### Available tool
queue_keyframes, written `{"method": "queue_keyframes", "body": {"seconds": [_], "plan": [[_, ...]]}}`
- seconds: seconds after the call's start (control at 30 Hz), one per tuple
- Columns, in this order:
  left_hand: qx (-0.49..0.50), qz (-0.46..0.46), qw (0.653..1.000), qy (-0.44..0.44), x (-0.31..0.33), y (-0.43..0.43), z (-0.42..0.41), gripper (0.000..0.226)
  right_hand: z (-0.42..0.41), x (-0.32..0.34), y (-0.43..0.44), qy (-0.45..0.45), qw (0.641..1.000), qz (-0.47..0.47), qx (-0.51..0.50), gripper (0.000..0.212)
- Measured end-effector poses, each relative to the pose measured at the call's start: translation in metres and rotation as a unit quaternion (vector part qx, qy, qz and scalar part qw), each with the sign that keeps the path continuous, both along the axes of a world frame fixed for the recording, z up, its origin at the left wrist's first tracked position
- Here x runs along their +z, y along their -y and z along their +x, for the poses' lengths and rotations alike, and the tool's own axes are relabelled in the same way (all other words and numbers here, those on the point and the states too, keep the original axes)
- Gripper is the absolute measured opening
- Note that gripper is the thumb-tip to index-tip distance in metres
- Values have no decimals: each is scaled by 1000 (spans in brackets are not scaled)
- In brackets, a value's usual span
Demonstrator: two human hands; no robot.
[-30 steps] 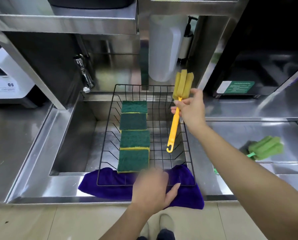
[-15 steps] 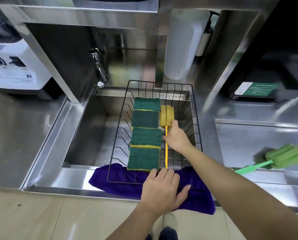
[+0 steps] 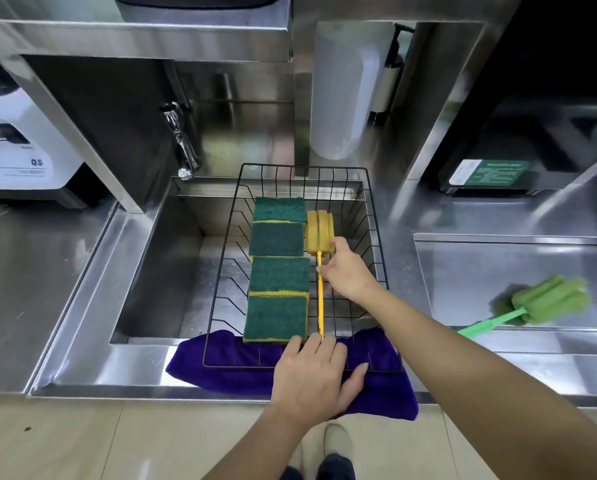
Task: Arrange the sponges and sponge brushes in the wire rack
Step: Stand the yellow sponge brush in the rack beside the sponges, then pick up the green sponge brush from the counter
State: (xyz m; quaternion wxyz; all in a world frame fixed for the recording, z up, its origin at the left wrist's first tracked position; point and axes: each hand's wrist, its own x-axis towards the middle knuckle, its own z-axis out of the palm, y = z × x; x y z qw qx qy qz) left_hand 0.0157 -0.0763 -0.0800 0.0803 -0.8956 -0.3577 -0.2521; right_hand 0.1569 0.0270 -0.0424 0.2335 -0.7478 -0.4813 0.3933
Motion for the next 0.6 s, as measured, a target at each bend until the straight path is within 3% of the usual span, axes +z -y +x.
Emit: {"method": "queue_keyframes", "body": {"seconds": [0.2, 0.3, 0.4, 0.6], "plan": [[12, -19, 1000, -20, 7, -1, 1, 44, 28, 49, 14, 46, 994, 99, 24, 34], [23, -43, 998, -35, 12, 0, 2, 43, 55, 53, 28, 135, 985, 94, -58, 27], [28, -75, 996, -38, 18, 0, 7, 45, 86, 47, 50, 216, 964, 42, -151, 25], [20, -97, 991, -90, 24, -2, 27, 54, 128, 28, 108, 317, 919, -72, -225, 37]]}}
